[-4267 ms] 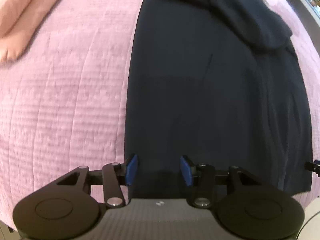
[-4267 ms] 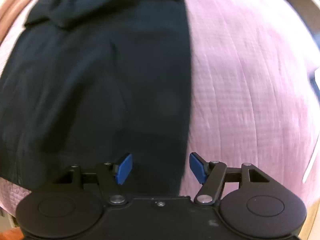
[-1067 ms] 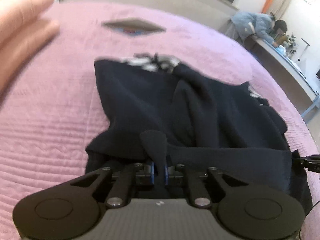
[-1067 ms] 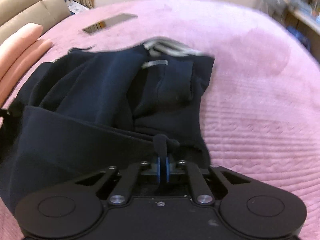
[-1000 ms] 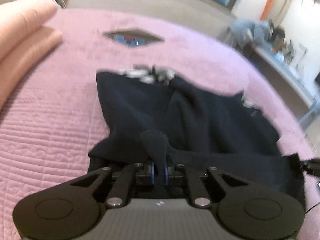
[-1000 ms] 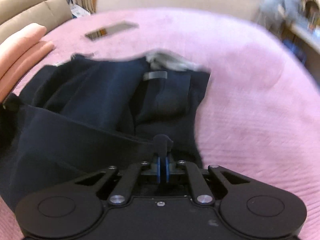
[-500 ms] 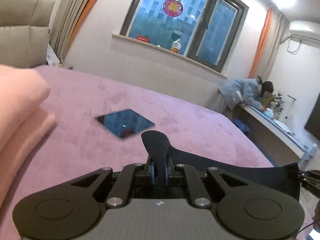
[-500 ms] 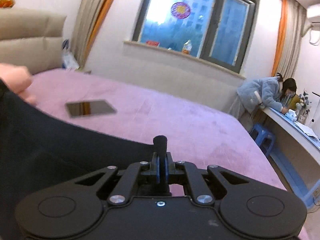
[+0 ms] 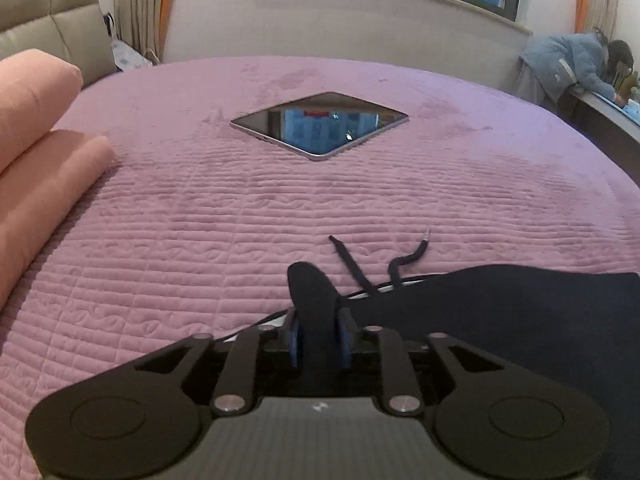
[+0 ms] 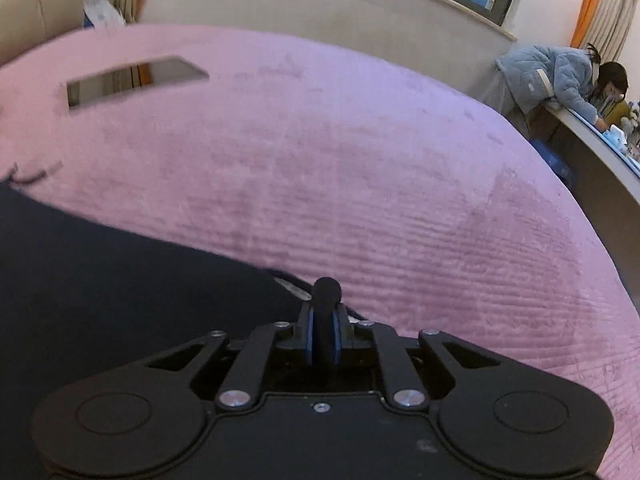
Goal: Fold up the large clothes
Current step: 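Lay the hem down on the hood and open both tools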
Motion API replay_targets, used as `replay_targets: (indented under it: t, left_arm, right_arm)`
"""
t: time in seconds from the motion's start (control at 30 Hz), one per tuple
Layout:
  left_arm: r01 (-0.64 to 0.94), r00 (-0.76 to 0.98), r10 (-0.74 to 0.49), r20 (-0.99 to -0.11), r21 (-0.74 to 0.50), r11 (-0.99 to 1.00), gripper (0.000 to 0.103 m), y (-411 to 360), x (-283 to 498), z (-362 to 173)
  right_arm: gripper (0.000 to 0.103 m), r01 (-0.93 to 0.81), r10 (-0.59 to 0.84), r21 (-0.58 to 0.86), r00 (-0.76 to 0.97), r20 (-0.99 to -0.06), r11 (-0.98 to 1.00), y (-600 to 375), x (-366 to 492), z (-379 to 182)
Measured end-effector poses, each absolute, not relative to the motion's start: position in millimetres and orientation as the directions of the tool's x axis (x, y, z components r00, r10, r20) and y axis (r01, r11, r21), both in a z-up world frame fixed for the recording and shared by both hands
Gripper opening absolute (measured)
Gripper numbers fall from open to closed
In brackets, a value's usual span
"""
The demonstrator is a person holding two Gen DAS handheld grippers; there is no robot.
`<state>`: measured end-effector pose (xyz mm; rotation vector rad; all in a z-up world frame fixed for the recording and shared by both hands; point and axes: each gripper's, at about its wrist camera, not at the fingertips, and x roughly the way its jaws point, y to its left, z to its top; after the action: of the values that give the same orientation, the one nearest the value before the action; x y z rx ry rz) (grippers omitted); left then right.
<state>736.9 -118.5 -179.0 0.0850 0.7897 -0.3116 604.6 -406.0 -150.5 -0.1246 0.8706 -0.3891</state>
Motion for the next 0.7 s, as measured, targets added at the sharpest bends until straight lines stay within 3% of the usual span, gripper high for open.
replay_targets:
  t: [0.07,0.13,0.2,0.27,0.37,0.43,0.53,0.63,0.7]
  left_arm:
    - [0.281,0.673,-0.231,-0.703,-0.046,0.958,0.048,-111.9,732.9,-180.3]
    - [0.230,0.686,-0.214,-0.696,-0.072,0.971,0.050,-95.3,736.8,-179.5]
    - [0.190,0.687,-0.207,-0.697,-0.103,0.976,0.045,-79.6,743.5,-171.2]
    - [0.131,0.698,-0.241,-0.674,-0.211,0.969,0.030,-60.9,743.0,-150.4]
    - [0.163,0.729,-0.334,-0.597,-0.323,0.932,0.030,-57.0,728.6,-113.6]
    - [0.238,0.698,-0.424,-0.577,-0.371,0.897,0.031,-74.4,714.8,-101.9]
    - [0.292,0.624,-0.505,-0.597,-0.421,0.859,0.032,-102.6,700.2,-114.2]
    - [0.244,0.559,-0.486,-0.672,-0.426,0.871,0.027,-114.2,694.6,-153.8]
    - [0.214,0.555,-0.439,-0.707,-0.389,0.896,0.004,-105.2,688.8,-175.4]
  right_arm:
    - [0.020,0.272,-0.391,-0.282,0.573,-0.720,0.920,-403.4,605.1,-152.8]
    - [0.023,0.277,-0.385,-0.273,0.560,-0.733,0.921,-406.6,604.6,-149.9]
    - [0.030,0.307,-0.354,-0.209,0.559,-0.750,0.929,-413.4,600.1,-130.0]
    - [0.031,0.318,-0.291,-0.101,0.636,-0.715,0.943,-411.6,587.5,-92.1]
    - [0.032,0.230,-0.217,-0.067,0.731,-0.647,0.971,-378.9,571.2,-47.6]
    - [0.032,0.168,-0.131,-0.010,0.731,-0.670,0.986,-356.5,573.2,-44.7]
    - [0.004,0.076,-0.005,0.062,0.671,-0.742,0.995,-319.7,582.1,-73.5]
    - [0.002,0.065,0.003,0.048,0.567,-0.824,0.997,-298.7,587.4,-113.6]
    - [0.000,0.088,-0.049,0.001,0.564,-0.824,0.996,-299.8,581.8,-130.0]
